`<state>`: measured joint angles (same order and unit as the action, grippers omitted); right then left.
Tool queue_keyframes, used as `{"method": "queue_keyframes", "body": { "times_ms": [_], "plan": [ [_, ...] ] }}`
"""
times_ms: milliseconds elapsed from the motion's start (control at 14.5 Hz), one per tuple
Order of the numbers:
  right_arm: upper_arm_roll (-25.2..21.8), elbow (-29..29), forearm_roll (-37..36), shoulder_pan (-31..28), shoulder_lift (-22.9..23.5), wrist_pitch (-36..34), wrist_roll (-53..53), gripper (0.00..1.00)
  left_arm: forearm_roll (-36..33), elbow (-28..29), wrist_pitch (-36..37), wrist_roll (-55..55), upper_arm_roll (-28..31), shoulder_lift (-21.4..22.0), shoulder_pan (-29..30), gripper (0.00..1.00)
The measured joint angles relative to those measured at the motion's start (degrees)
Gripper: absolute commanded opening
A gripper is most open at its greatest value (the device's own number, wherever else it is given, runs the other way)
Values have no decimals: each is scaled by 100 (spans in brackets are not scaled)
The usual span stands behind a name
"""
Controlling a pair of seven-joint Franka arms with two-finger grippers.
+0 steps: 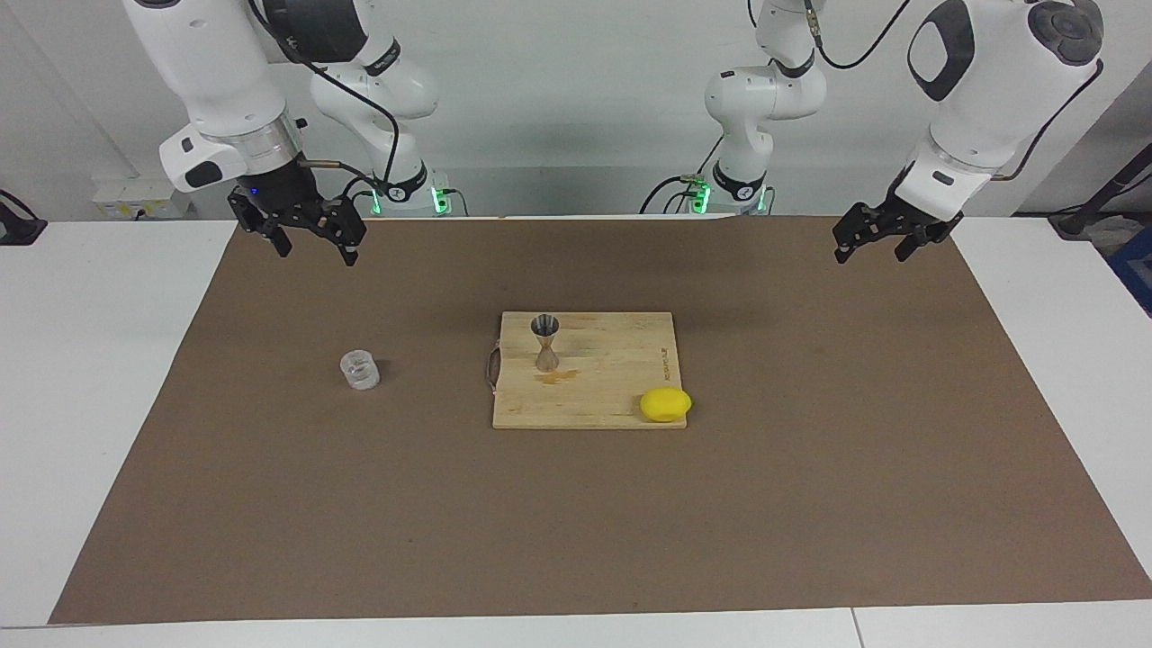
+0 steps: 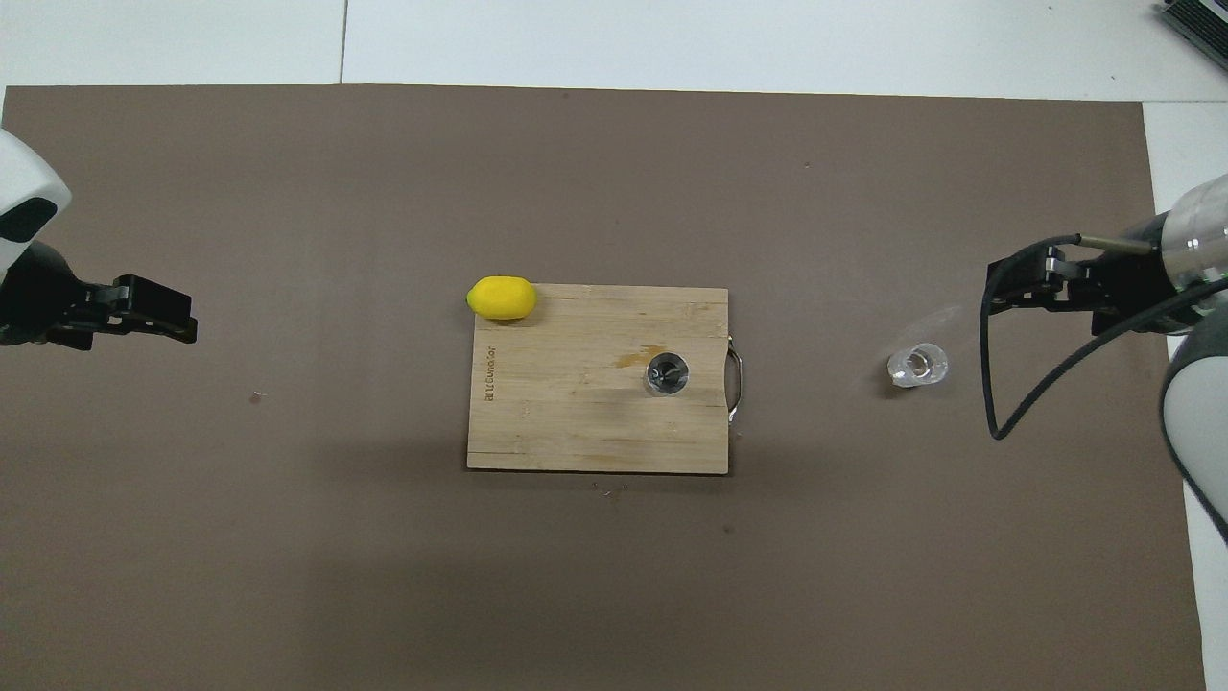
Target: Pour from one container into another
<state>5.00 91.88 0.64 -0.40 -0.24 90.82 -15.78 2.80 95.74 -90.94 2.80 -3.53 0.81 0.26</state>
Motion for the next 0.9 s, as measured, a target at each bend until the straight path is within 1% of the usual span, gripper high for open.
{"method": "queue_keyframes", "body": {
  "times_ms": [277,622,899],
  "plan": [
    [22,-5,-18,8,5,-319,168,100,0,0,0,0,0,0,0,100],
    [23,20,-22,7,-17,-373,611,100,0,0,0,0,0,0,0,100],
    [22,165,-26,6,-91,-375,728,100,0,0,0,0,0,0,0,100]
  ]
}}
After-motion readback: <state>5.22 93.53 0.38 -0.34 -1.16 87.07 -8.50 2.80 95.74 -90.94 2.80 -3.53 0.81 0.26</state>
